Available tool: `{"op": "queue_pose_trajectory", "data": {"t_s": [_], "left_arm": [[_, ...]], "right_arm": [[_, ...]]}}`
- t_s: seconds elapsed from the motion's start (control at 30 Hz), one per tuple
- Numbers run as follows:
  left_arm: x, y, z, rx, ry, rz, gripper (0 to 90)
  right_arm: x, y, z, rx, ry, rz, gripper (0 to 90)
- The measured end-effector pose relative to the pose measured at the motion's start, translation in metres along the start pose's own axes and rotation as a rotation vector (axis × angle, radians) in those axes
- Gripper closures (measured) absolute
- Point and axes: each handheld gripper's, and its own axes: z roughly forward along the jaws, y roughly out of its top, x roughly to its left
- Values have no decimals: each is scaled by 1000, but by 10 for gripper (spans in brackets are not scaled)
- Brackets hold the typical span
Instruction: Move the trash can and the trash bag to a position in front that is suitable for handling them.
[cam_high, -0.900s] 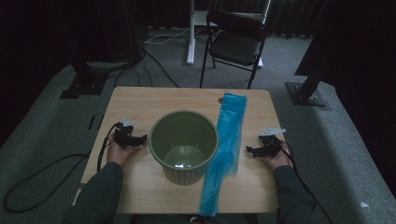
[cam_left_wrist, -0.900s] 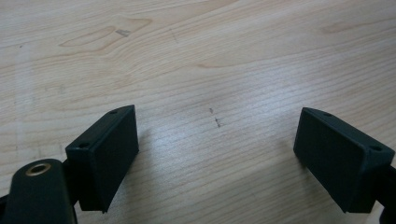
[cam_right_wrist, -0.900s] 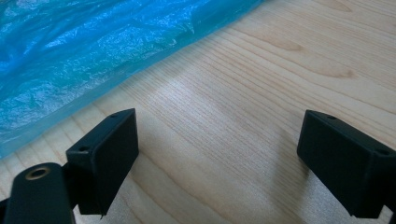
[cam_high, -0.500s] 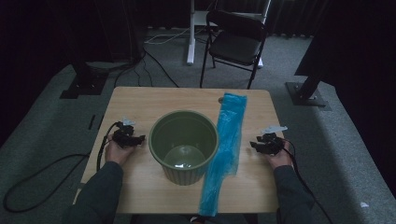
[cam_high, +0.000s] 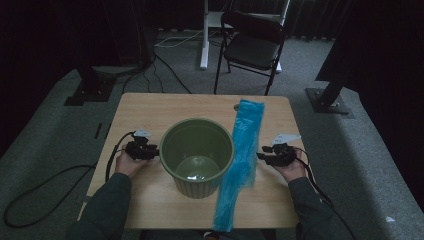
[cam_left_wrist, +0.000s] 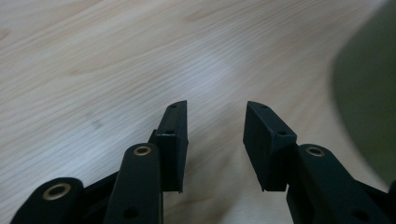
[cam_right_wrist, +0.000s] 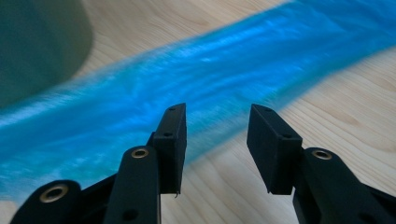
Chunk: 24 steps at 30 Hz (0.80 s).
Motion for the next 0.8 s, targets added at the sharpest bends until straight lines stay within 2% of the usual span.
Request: {"op": "queue_pose_trajectory", "data": {"t_s": [0.1, 0.17, 0.27, 0.33, 0.43, 0.6, 0.8], "left_arm": [[-7, 3, -10, -37, -67, 16, 611], [-16, 4, -18, -60, -77, 51, 610], [-28, 6, -30, -96, -107, 80, 601], [-36, 6, -39, -114, -110, 112, 594], [-44, 4, -50, -127, -119, 136, 588], [-56, -4, -59, -124, -152, 157, 579], [-69, -9, -67, -131, -162, 185, 574]], "right_arm": [[5, 5, 0, -13, 41, -4, 588], [10, 8, 1, -22, 64, -11, 592], [16, 14, 1, -39, 96, -25, 589], [20, 19, 1, -54, 113, -34, 585], [27, 26, 2, -69, 145, -47, 583], [38, 33, 3, -62, 190, -91, 587], [52, 39, 1, -67, 240, -131, 585]]}}
